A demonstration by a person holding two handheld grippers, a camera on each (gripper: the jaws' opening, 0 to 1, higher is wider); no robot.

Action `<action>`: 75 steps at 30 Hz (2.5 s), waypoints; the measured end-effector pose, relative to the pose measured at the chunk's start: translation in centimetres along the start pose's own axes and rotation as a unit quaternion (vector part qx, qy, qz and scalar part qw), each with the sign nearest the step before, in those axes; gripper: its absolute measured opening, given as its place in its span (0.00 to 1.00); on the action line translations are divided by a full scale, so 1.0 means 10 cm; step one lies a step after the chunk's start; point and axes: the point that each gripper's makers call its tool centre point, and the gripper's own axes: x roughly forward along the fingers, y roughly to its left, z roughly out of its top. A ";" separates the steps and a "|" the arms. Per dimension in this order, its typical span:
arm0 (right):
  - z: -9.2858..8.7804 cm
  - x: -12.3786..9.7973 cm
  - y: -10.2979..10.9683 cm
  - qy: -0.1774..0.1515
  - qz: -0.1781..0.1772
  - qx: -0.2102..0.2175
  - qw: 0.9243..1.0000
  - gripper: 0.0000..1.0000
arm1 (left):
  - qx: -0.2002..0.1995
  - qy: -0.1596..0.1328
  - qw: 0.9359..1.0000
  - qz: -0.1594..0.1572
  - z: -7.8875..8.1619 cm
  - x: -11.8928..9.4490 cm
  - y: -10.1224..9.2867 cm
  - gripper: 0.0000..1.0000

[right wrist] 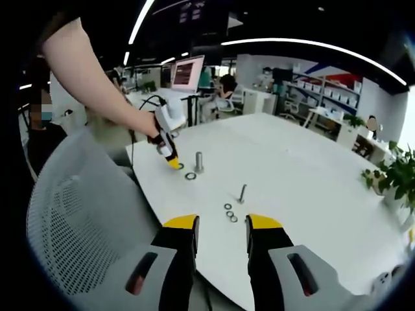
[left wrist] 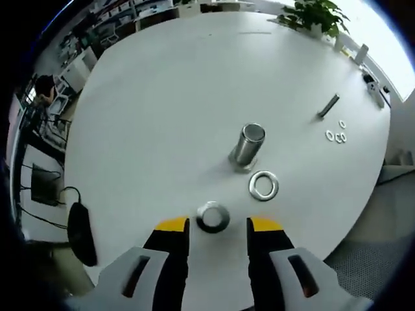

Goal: Place the washer onto the threaded stud by aligning its center hole with the stud, sliding it down to the base, and recovering from edge contact or off-axis alignment until the washer reaches the visible bottom stop.

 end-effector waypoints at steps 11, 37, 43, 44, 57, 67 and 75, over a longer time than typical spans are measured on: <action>-0.01 0.01 -0.02 0.001 -0.002 0.000 1.000 0.31 | 0.000 0.027 1.000 -0.010 -0.06 0.11 0.00 0.29; -0.02 0.01 -0.04 0.006 -0.006 -0.001 1.000 0.30 | 0.059 0.088 0.994 -0.025 -0.01 0.17 0.03 0.29; -0.02 0.01 -0.03 0.006 -0.007 -0.002 1.000 0.30 | 0.073 0.102 0.992 -0.029 0.00 0.17 0.04 0.29; -0.02 0.01 -0.04 0.007 -0.008 -0.001 1.000 0.30 | 0.074 0.103 0.992 -0.029 0.00 0.17 0.03 0.29; -0.03 0.01 -0.06 0.011 -0.014 -0.001 1.000 0.30 | 0.079 0.107 0.991 -0.029 0.00 0.18 0.04 0.29; -0.03 0.00 -0.09 0.008 -0.022 -0.001 1.000 0.30 | 0.077 0.115 0.990 -0.023 -0.02 0.16 0.02 0.29; -0.02 -0.01 -0.10 0.005 -0.024 0.000 1.000 0.29 | 0.070 0.089 0.993 -0.024 -0.04 0.16 -0.01 0.25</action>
